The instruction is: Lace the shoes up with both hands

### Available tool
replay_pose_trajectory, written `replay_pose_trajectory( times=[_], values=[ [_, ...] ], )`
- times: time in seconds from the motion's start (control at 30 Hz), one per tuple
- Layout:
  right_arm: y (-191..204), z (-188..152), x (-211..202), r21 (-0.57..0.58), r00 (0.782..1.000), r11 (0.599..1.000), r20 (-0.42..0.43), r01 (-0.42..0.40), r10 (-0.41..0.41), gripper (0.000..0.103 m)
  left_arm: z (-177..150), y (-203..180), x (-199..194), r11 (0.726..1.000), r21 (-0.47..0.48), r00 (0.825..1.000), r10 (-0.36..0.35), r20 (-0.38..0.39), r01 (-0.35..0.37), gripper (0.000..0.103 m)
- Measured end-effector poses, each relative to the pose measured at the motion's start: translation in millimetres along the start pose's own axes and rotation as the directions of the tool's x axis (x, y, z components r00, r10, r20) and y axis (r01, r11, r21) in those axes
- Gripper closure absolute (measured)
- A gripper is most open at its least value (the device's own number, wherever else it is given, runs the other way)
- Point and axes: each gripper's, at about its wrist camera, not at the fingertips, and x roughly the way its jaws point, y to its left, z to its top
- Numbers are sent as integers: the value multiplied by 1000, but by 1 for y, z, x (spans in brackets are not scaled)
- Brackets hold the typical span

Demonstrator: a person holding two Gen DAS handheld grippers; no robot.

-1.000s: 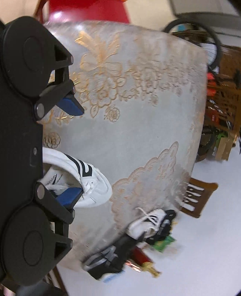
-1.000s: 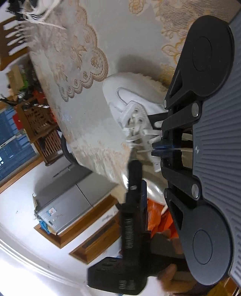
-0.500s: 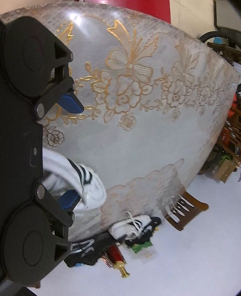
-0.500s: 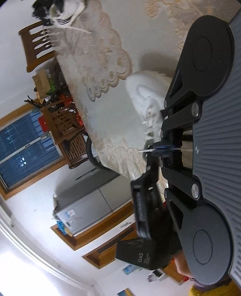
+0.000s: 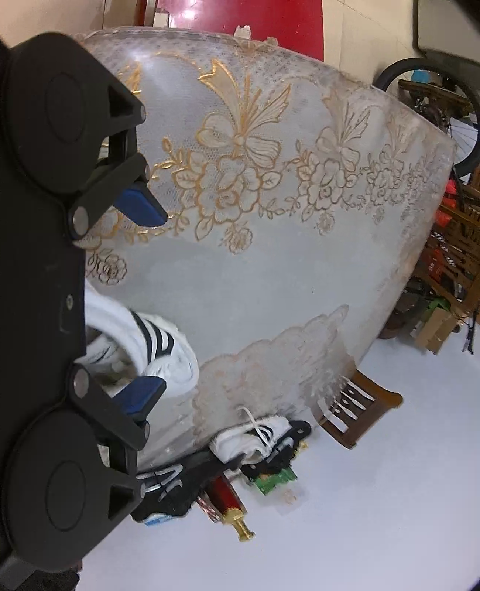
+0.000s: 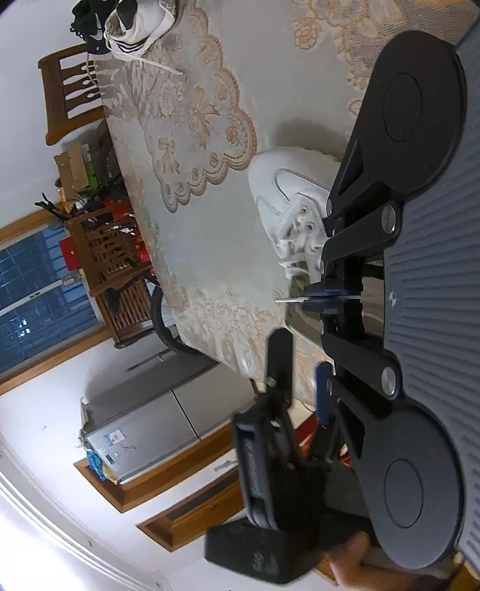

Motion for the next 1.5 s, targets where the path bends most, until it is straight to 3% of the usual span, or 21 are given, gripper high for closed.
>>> replay_pose_trajectory(
  times=[0.1,0.17,0.23,0.27,0.3,0.33,0.37,0.43,0.5,0.53,0.6,0.63,0.7,0.77,0.93,1.1,1.33,1.5],
  values=[
    [0,-2,-3,10,1000,1000,5,10,-10,102,-3,-16,-8,987,153,999,40,9,-41,17],
    [-1,-3,-6,24,1000,1000,5,12,-12,102,-10,-36,-13,930,353,994,102,30,-106,20],
    [-3,-4,-7,40,1000,999,6,10,-10,102,-16,-54,-13,843,522,991,124,40,-127,36],
    [-4,-5,-8,46,1000,999,4,6,-6,102,-16,-60,-10,821,562,994,111,15,-100,53],
    [-4,-6,-8,52,1000,999,3,2,-2,102,-13,-63,-4,815,576,995,98,-29,-64,68],
    [-4,-7,-7,53,1000,999,0,-2,2,102,-9,-64,4,820,572,993,89,-72,-32,75],
    [-3,-8,-6,54,1000,999,-3,-4,5,102,-4,-61,12,841,541,992,69,-101,-4,83],
    [-1,-9,-5,48,1000,999,3,-4,4,102,7,-46,23,908,415,990,-2,-141,61,84],
    [1,-9,-2,43,1000,999,7,-1,1,102,18,-14,32,974,164,978,-130,-160,156,84],
    [2,-9,-2,41,1000,999,13,-1,0,102,19,5,36,980,30,971,-188,-151,195,84],
    [2,-7,0,34,1000,999,24,6,-7,102,13,35,41,951,-181,956,-271,-107,250,84],
    [2,-6,1,32,1000,999,28,10,-11,102,10,49,43,921,-278,949,-307,-79,274,84],
    [1,-3,1,36,999,999,35,8,-10,102,4,63,46,878,-373,939,-340,-45,300,84],
    [1,0,2,27,999,1000,33,3,-4,102,0,66,48,861,-406,936,-350,-31,308,84],
    [5,13,14,-42,1000,999,-15,-22,21,102,-4,57,47,879,-376,943,-331,-35,295,84],
    [12,31,32,-189,992,982,-125,11,-35,102,-3,55,49,879,-379,946,-323,-29,289,84],
    [5,38,43,-235,965,970,-263,-68,4,102,-4,62,39,875,-402,952,-305,-28,269,81],
    [6,36,45,-245,960,967,-279,-69,-2,102,-5,60,38,878,-400,955,-295,-22,261,81]
  ],
)
